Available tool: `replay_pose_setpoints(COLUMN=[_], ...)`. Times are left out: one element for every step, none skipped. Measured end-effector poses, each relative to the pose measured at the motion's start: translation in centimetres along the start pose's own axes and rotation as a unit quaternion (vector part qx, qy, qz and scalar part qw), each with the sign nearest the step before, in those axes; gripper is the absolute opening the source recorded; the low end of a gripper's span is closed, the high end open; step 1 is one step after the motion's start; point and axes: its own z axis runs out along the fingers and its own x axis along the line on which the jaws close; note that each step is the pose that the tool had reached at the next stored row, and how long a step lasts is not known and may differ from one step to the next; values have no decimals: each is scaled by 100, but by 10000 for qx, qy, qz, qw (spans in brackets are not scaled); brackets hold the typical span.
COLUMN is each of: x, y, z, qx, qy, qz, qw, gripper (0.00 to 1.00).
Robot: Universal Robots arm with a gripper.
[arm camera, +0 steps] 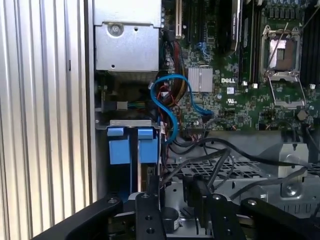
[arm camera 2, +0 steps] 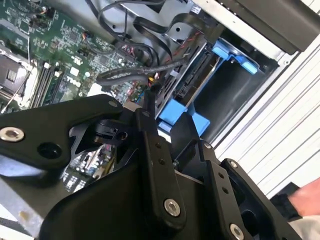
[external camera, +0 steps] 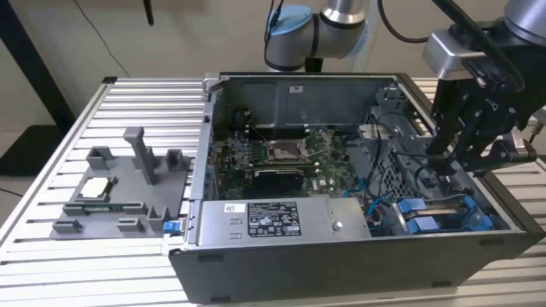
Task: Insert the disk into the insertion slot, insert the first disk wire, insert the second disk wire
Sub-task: 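Insert the first disk wire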
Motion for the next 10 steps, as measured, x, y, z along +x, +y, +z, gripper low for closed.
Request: replay_pose_setpoints(x=[-17, -28, -36, -42, -49, -57, -65, -73, -82, -94], y=[5, 7, 8, 9, 10, 11, 12, 14, 17, 22], z=[10, 17, 25, 31, 38, 45, 53, 63, 72, 79], qx=[14, 33, 60, 95, 126, 159, 189, 211, 221, 226], qy=[-7, -11, -13, -13, -13, -14, -14, -15, -16, -15], qz=[-1, -4, -7, -11, -15, -19, -22, -25, -26, -27], qw=[10000, 10000, 10000, 10000, 9999, 9999, 9998, 9998, 9998, 9997], gripper=[40, 40, 40, 40, 40, 40, 40, 40, 40, 40])
